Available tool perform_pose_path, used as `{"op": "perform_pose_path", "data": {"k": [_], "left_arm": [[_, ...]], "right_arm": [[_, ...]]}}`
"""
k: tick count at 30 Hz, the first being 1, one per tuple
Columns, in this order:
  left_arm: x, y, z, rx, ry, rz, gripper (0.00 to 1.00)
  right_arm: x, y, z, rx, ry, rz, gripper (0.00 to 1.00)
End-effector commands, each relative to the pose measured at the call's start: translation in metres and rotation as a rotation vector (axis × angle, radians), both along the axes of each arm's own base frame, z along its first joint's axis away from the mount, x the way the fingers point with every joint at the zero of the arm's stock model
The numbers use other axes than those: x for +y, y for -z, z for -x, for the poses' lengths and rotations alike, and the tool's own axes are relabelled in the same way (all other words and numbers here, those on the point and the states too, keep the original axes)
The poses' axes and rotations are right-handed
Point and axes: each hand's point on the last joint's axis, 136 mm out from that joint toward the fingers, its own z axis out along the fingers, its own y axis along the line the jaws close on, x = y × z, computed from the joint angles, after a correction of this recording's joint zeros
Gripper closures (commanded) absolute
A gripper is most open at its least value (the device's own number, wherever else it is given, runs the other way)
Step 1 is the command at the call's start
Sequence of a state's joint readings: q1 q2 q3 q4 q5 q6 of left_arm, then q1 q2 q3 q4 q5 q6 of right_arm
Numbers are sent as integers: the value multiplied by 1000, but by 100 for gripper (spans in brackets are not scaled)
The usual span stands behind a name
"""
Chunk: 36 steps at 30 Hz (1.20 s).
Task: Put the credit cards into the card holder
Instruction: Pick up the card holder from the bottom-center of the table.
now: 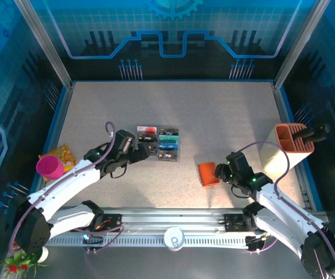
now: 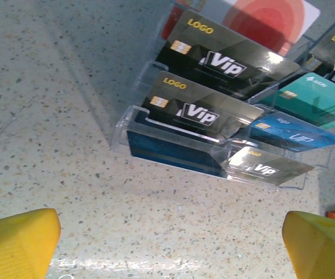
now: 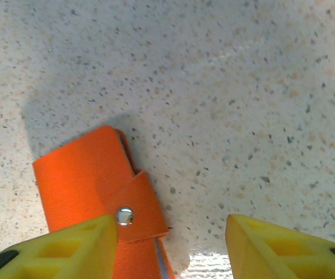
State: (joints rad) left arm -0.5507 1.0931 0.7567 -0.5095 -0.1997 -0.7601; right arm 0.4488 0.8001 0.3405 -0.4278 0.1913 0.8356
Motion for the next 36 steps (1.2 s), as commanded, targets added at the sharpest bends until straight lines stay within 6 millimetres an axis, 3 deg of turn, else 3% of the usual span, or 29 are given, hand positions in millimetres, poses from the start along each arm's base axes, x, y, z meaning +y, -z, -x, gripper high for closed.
{"op": "perform_pose_path", "data": {"k": [1, 12, 36], "left_arm": [[-18, -12, -7, -17, 35, 39, 1], [-31, -4, -11, -5, 64, 28, 1], [-29, 11, -9, 12, 58, 15, 1]], "right_arm": [[-2, 13, 11, 53, 43, -39, 48], [8, 21, 12, 57, 37, -109, 62], [29, 20, 12, 53, 14, -238, 66]]}}
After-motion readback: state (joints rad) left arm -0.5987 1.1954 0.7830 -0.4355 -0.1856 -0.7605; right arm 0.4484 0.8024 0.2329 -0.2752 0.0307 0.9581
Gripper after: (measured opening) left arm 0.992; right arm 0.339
